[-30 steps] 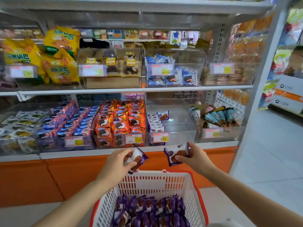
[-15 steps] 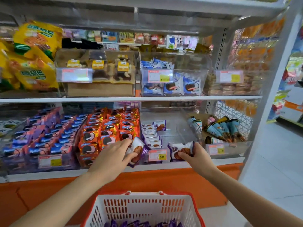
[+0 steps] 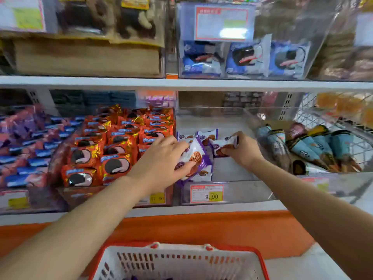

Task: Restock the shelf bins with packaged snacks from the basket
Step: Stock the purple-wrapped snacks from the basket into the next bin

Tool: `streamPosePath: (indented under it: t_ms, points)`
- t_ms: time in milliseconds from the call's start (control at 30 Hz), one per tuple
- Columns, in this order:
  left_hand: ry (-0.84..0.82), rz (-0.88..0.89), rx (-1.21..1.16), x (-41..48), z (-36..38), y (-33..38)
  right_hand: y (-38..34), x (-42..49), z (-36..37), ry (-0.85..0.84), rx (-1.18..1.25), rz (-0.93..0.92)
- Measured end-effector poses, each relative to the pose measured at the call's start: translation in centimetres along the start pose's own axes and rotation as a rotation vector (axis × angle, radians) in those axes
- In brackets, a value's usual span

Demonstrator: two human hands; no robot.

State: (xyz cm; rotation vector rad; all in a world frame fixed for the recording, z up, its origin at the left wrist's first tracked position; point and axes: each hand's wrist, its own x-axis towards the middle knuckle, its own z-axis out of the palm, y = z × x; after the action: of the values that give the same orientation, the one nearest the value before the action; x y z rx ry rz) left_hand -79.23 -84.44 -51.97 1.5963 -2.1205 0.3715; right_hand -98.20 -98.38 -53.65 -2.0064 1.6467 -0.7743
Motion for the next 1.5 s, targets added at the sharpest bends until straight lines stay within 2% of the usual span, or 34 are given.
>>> streamPosePath:
  t_ms: [100, 200, 400, 500, 667, 867, 933, 1000, 1133, 1167, 1233, 1300, 1367, 1400, 1500]
  points:
    - [0.137, 0.062, 0.074, 0.6, 1.1, -0.6, 0.0, 2.4, 1.6, -0.062, -0.068, 0.023]
    - [0.193, 0.097, 0.071, 1.1, 1.9, -0.5, -0.1, 4.2, 3.0, -0.119, -0.083, 0.029]
    - [0.298, 0.161, 0.051, 1.5, 2.5, -0.7, 1.0, 7.9, 4.7, -0.061, -0.105, 0.073]
    - [0.315, 0.192, 0.038, 1.7, 3.0, -1.1, 1.4, 9.4, 5.7, -0.091, -0.157, 0.062]
    - [0.336, 0.224, 0.059, 2.3, 3.5, -1.2, 1.1, 11.3, 7.0, -0.165, -0.274, -0.093]
    - [0.362, 0.249, 0.043, 2.5, 4.0, -1.5, 1.6, 11.8, 7.1, -0.054, -0.601, -0.224]
    - [0.357, 0.237, 0.031, 2.4, 4.1, -1.5, 1.7, 11.7, 6.9, -0.027, -0.580, -0.295]
    - [0.343, 0.220, 0.020, 2.4, 4.0, -1.4, 1.6, 11.4, 6.8, -0.076, -0.547, -0.353]
    - [0.324, 0.167, 0.016, 2.4, 3.7, -1.0, 1.1, 10.2, 6.8, -0.080, -0.656, -0.408]
    - [0.322, 0.151, 0.027, 2.4, 3.5, -0.9, 0.8, 9.6, 6.5, -0.065, -0.631, -0.398]
    - [0.313, 0.125, 0.059, 2.3, 3.3, -0.8, -0.2, 7.9, 5.8, -0.012, -0.433, -0.385]
    - [0.283, 0.113, 0.072, 2.1, 2.9, -0.9, -1.8, 5.3, 4.5, -0.011, 0.013, -0.351]
    - [0.254, 0.090, 0.064, 2.0, 2.5, -0.8, -3.6, 2.2, 2.7, -0.237, 0.540, -0.258]
    - [0.252, 0.062, 0.061, 2.1, 2.3, -0.7, -4.2, 0.9, 1.6, -0.363, 0.645, -0.270]
    - [0.273, -0.054, 0.054, 2.2, 1.6, 0.2, -4.3, -1.6, -0.4, -0.545, 0.592, -0.506]
